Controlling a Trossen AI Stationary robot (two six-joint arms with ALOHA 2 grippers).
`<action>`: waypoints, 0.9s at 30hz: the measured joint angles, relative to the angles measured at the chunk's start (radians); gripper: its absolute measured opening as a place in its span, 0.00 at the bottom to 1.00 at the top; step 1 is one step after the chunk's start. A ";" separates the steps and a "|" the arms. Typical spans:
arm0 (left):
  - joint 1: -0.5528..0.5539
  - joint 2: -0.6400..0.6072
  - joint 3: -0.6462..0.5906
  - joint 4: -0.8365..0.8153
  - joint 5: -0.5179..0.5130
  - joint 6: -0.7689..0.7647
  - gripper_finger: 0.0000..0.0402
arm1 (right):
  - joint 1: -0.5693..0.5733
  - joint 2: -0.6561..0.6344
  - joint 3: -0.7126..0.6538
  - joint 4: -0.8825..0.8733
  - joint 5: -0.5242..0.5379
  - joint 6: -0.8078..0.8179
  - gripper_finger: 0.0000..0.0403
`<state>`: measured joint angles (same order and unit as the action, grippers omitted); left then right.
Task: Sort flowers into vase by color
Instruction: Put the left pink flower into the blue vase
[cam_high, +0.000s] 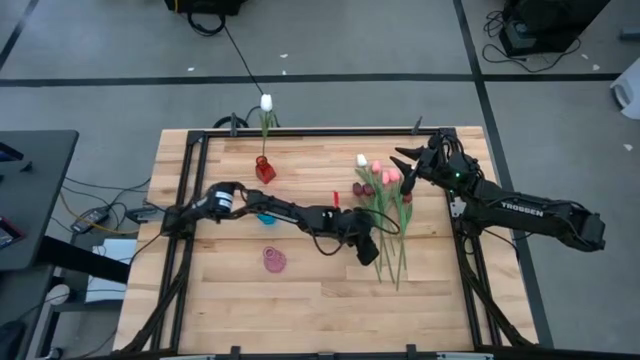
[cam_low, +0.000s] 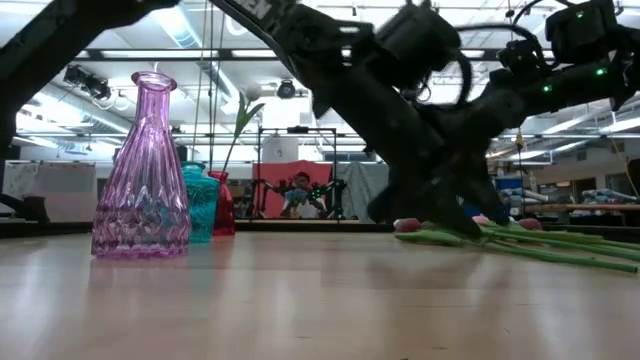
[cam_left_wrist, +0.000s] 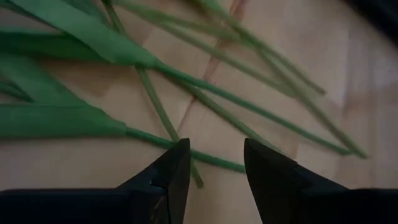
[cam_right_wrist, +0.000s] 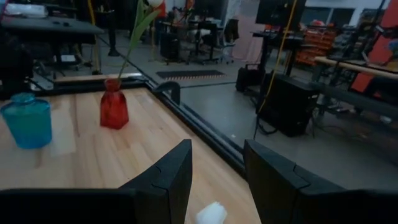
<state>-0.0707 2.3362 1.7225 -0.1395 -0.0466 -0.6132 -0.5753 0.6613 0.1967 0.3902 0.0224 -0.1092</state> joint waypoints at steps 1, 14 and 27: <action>0.000 0.008 0.018 -0.040 -0.012 0.000 0.39 | 0.000 0.001 0.000 0.004 -0.009 0.001 0.38; 0.002 0.028 0.069 -0.164 -0.091 0.054 0.08 | 0.004 0.007 0.000 -0.001 -0.034 0.002 0.38; 0.030 -0.099 0.066 -0.339 -0.146 0.168 0.00 | 0.004 0.006 0.000 -0.020 -0.035 0.001 0.38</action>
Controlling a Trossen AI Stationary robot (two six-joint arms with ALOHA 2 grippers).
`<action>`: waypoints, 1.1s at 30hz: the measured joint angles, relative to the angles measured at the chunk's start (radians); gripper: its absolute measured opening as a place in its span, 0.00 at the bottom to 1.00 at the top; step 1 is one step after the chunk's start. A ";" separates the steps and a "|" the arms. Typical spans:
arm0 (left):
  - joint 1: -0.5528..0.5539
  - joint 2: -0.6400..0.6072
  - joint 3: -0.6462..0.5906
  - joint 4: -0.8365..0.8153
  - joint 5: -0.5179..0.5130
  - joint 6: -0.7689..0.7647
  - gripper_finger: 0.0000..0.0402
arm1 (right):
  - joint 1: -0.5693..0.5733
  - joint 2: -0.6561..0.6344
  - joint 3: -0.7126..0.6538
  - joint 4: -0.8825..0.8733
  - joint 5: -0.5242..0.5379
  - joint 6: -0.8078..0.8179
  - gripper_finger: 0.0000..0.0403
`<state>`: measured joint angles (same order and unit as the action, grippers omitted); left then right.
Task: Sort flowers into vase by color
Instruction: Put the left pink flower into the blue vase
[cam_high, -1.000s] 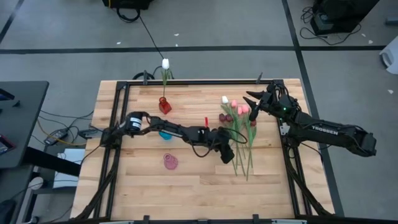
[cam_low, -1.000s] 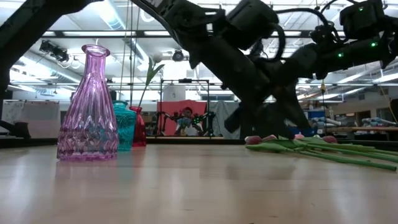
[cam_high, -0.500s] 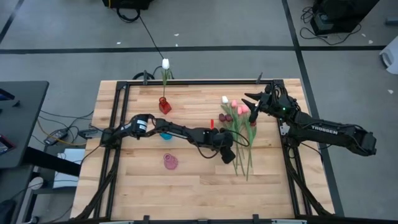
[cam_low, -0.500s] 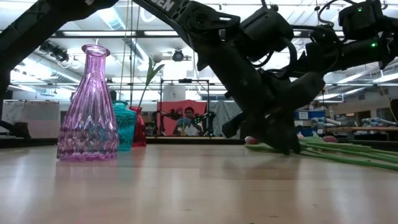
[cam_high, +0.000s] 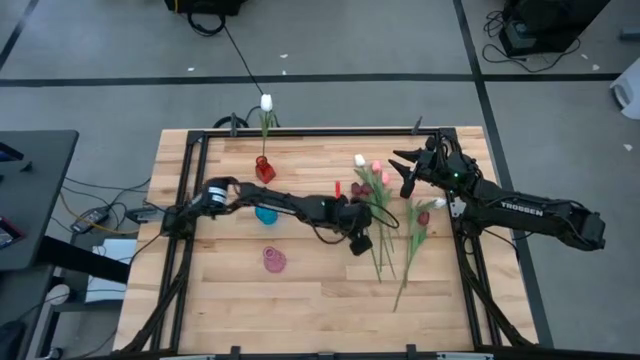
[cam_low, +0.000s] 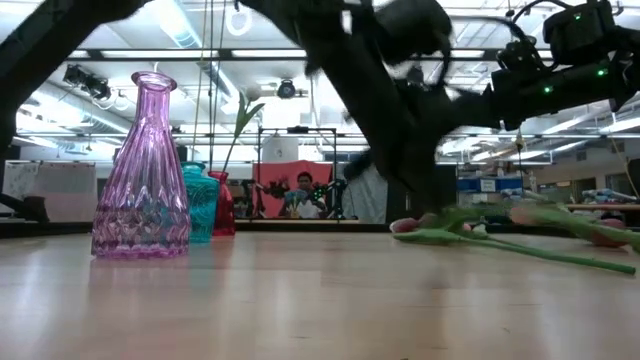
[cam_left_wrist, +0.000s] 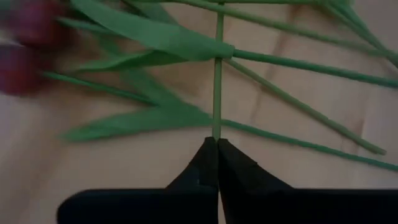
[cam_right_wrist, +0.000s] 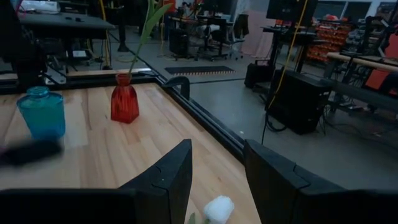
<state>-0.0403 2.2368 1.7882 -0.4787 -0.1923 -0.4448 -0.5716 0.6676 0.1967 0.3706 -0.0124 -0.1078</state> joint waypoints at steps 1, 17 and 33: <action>0.002 -0.019 0.002 -0.034 -0.017 0.003 0.00 | 0.000 0.000 0.000 0.000 0.000 0.000 0.38; 0.012 -0.317 0.000 -0.353 0.062 0.094 0.00 | 0.000 0.000 0.000 0.002 0.000 0.000 0.38; 0.014 -0.515 0.002 -0.667 -0.066 0.072 0.00 | 0.000 -0.001 0.000 0.018 -0.012 0.019 0.38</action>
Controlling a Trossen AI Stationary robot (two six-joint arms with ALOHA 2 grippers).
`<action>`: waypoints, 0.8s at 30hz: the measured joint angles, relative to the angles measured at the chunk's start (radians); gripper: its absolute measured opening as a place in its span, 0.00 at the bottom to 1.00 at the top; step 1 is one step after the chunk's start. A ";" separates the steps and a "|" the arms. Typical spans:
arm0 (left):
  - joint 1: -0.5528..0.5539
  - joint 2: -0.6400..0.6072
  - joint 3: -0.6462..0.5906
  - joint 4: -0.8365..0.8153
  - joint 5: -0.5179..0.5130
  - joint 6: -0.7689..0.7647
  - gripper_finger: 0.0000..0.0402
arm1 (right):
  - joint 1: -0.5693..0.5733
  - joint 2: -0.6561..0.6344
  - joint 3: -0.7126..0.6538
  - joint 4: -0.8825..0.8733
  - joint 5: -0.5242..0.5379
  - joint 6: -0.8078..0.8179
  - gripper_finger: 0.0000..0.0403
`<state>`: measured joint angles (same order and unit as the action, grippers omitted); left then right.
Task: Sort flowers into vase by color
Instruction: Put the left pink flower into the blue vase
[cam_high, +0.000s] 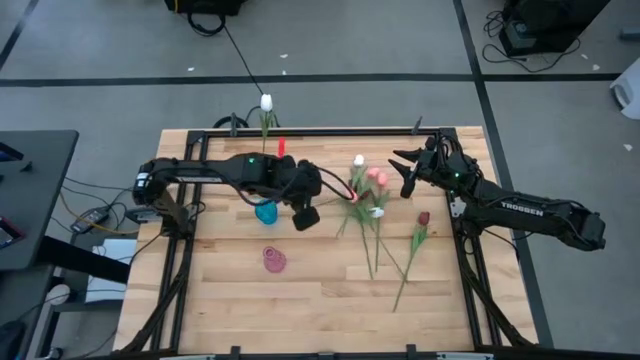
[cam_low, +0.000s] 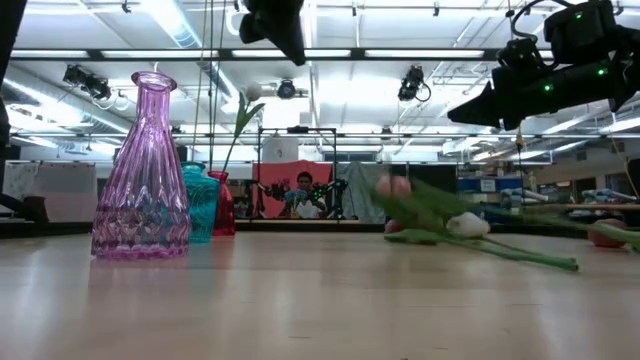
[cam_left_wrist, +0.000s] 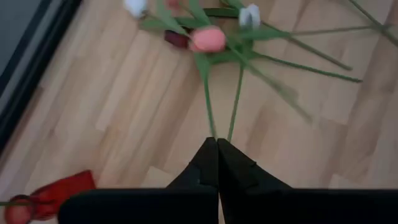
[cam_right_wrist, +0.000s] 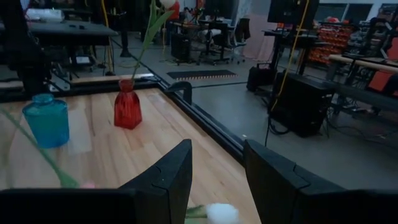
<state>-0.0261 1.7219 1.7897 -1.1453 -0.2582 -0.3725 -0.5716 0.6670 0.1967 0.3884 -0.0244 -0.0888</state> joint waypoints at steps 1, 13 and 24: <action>0.000 0.000 0.000 -0.007 0.000 0.001 0.00 | 0.000 0.000 0.000 0.000 -0.005 0.004 0.38; -0.002 0.127 -0.080 0.219 0.071 -0.127 0.08 | 0.000 0.002 0.000 0.004 -0.022 0.008 0.38; 0.031 0.335 -0.080 0.472 0.105 -0.131 0.28 | 0.000 0.002 0.000 0.001 -0.022 0.008 0.38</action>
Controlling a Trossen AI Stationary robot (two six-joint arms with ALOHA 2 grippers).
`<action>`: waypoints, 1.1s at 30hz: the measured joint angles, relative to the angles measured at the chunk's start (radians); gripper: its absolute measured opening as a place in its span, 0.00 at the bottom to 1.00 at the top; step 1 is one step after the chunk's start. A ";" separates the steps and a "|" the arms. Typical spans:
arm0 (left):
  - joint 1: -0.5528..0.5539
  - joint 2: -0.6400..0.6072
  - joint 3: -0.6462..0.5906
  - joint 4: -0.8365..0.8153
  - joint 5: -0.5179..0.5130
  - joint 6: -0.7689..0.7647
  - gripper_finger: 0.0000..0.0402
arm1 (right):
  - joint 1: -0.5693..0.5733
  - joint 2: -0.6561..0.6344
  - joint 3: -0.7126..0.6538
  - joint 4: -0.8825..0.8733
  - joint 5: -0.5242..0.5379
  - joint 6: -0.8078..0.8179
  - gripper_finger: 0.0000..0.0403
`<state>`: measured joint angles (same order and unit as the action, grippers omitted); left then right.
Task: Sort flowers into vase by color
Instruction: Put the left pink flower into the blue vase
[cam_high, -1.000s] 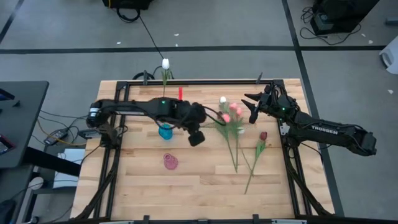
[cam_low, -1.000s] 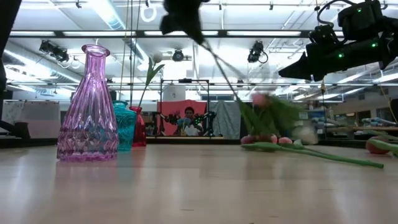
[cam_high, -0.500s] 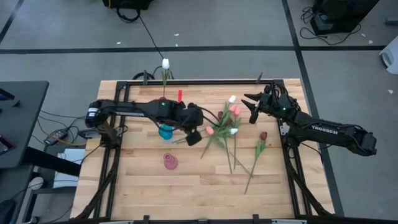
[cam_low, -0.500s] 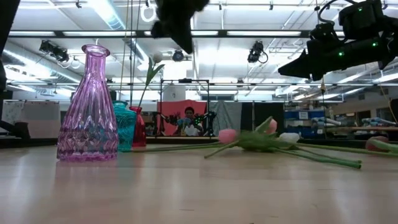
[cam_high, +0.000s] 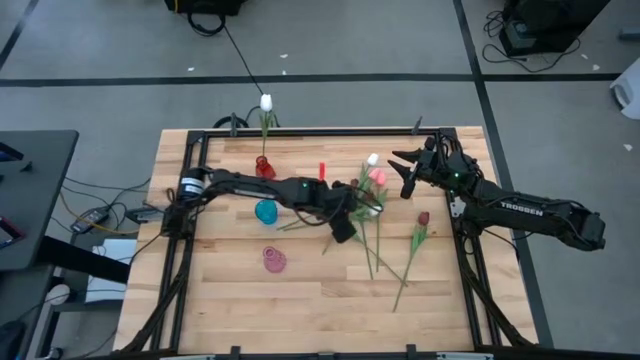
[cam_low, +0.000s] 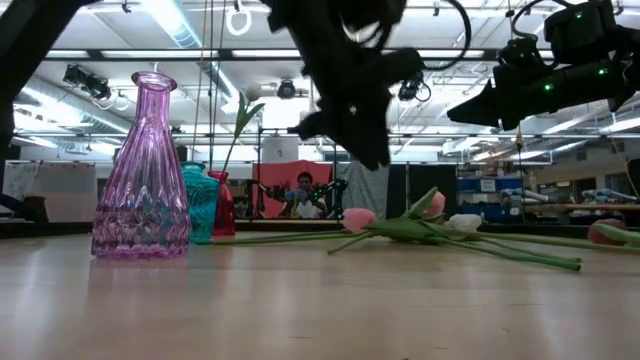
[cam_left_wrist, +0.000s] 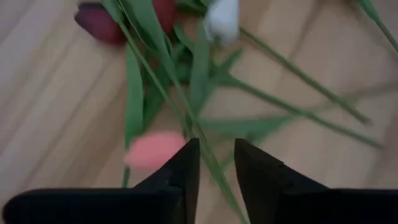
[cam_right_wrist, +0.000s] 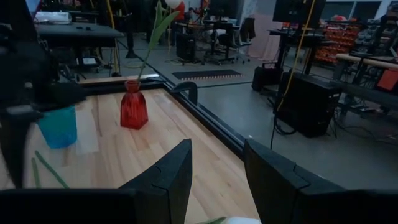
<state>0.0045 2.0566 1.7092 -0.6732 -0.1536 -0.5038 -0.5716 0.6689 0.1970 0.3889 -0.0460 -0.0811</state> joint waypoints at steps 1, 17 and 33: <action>0.007 0.012 0.000 0.025 0.000 0.000 0.30 | 0.000 0.000 0.000 0.001 0.000 0.000 0.38; 0.061 0.111 0.001 0.206 0.022 0.004 0.36 | 0.000 0.005 0.000 0.015 0.000 0.003 0.38; 0.062 0.182 0.002 0.226 -0.067 0.057 0.35 | 0.008 0.036 -0.001 0.037 -0.007 0.002 0.38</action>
<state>0.0663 2.2390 1.7114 -0.4476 -0.2208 -0.4468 -0.5632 0.7052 0.1963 0.4263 -0.0532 -0.0795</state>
